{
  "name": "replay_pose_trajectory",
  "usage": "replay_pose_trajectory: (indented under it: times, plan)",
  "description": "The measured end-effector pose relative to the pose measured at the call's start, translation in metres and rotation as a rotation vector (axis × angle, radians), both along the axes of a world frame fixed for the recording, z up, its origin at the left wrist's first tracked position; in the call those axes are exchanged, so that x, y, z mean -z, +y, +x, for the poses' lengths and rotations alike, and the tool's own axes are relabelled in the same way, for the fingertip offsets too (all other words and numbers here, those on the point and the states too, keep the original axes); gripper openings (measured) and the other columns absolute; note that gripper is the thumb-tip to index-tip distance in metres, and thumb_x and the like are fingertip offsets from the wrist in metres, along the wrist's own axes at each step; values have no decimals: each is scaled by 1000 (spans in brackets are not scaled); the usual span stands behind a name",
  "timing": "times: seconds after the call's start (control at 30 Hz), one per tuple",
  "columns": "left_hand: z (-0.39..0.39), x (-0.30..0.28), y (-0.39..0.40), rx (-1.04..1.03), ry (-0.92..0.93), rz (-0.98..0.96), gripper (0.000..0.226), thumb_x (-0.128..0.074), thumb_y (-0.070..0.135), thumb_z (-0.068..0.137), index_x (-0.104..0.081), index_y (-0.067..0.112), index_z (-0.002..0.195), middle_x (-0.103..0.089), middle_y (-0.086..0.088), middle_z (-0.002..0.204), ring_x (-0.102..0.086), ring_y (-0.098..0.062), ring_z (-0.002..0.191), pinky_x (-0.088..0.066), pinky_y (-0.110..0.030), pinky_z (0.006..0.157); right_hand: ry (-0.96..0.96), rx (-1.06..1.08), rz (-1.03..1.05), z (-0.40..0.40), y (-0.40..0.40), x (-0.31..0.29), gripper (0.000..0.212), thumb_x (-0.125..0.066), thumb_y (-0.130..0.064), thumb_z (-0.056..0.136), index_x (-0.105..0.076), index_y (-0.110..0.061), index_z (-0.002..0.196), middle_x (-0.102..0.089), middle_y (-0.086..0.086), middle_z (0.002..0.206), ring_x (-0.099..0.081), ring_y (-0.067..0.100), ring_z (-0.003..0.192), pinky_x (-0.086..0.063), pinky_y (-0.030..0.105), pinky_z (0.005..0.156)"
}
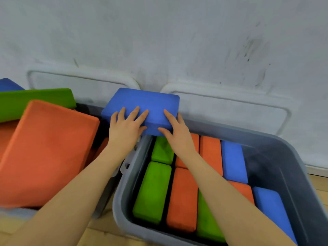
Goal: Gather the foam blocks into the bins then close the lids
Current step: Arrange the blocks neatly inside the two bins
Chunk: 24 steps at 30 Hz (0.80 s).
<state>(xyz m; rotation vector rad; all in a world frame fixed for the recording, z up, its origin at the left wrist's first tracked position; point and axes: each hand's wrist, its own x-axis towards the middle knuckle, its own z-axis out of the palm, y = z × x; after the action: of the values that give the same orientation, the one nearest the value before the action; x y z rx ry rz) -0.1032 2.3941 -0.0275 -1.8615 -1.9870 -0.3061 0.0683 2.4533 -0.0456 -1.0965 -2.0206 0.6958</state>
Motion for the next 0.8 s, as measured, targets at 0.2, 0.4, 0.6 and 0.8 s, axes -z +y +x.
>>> replay_pose_trajectory:
  times: [0.2,0.4,0.6,0.8]
  plan:
    - [32,-32,-18,137,15,152,50,-44,50,85,-62,24,123,-64,-8,120,-62,-40,99,-49,-48,81,44,119,131,47,-36,-34,53,-63,-30,89,-44,-31,139,-27,14,152,-39,32,131,-38,32,102]
    - [96,-67,-30,292,-140,156,58,-43,56,81,-58,22,126,-63,-10,121,-62,-37,100,-51,-43,77,79,204,192,119,-77,-77,50,-63,-22,89,-42,-44,130,-25,9,154,-31,28,133,-29,-1,90]
    - [167,-73,-62,422,-530,96,59,-49,54,78,-62,19,124,-63,-7,123,-61,-39,101,-53,-46,80,3,311,261,180,-121,-104,38,-51,-43,86,-44,-46,123,-25,-2,152,-27,16,126,-20,2,97]
    - [191,-52,-77,469,-848,-99,70,-51,56,75,-55,14,130,-57,-4,129,-57,-24,112,-51,-41,89,42,328,176,195,-136,-100,51,-67,-18,83,-47,-33,127,-38,-9,139,-33,12,122,-21,0,95]
